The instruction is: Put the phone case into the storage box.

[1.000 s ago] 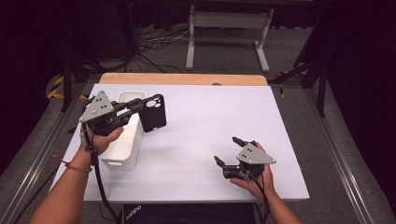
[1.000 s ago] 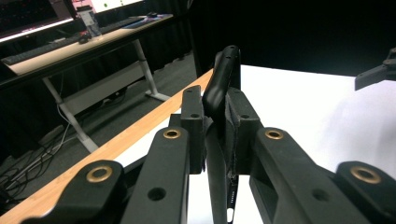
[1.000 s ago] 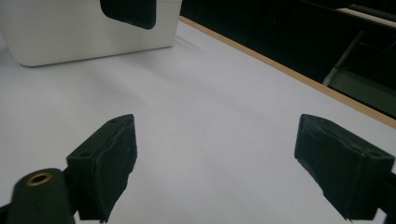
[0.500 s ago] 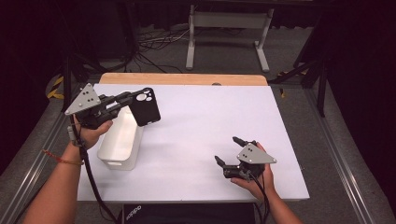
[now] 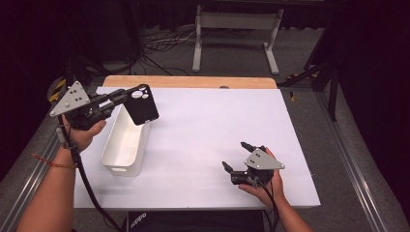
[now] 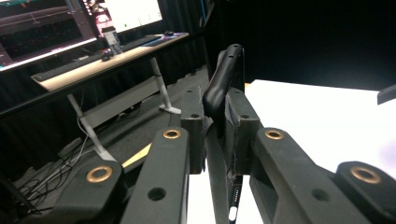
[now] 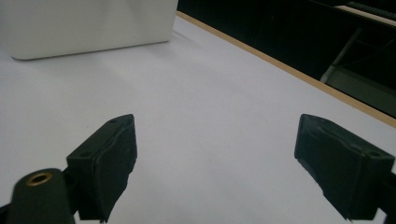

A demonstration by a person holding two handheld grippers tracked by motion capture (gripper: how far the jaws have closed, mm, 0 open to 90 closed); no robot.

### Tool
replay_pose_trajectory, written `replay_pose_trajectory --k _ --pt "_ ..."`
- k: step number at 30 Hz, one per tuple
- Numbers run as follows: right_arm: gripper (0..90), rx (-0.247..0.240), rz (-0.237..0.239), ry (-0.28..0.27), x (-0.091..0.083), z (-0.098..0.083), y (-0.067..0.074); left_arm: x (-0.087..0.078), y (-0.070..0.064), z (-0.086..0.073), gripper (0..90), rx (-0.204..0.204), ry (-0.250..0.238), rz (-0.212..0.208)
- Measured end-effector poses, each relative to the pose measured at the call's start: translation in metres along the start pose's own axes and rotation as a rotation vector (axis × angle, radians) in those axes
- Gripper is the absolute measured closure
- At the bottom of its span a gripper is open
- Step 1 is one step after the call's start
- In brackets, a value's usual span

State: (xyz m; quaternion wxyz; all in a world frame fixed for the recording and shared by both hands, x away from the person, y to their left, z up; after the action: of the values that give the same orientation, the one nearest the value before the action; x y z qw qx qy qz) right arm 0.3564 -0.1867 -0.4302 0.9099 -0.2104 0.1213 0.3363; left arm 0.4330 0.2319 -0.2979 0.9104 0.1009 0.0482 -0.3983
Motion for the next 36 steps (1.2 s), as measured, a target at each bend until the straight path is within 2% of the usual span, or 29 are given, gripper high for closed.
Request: replay_pose_trajectory --k 11,15,20,23,32,36 --pt "14.0 0.005 -0.002 0.01 0.001 -0.002 -0.002 -0.006 0.023 -0.004 80.5 0.008 0.01 0.029" --pt "14.0 0.005 -0.002 0.015 0.002 -0.002 -0.002 -0.007 0.031 -0.009 80.5 0.018 0.023 0.036" --pt "14.0 0.004 -0.004 0.025 0.004 -0.003 -0.001 -0.003 0.044 -0.018 80.5 0.005 0.044 0.046" --pt "14.1 0.002 -0.005 0.027 0.004 -0.003 -0.001 0.003 0.053 -0.026 80.5 0.0 0.061 0.043" --pt "14.2 0.007 -0.005 0.046 0.006 -0.006 -0.001 0.029 0.068 -0.045 80.4 -0.003 0.104 0.013" --pt "14.4 0.012 -0.008 0.051 0.008 -0.007 -0.002 0.038 0.073 -0.055 80.4 -0.001 0.118 0.016"
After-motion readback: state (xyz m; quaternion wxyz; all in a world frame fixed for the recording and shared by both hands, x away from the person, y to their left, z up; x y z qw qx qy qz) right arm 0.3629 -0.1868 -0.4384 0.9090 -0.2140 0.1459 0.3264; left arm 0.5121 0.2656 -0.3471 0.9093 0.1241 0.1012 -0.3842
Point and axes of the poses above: each handheld gripper's, and its own axes: x roughly forward along the jaws, z roughly out of its top, y roughly to its left, the point moved 4 cm from there along x, roughly forward along the jaws, and after that the axes turned 4 degrees about -x, right-handed, at the moved point
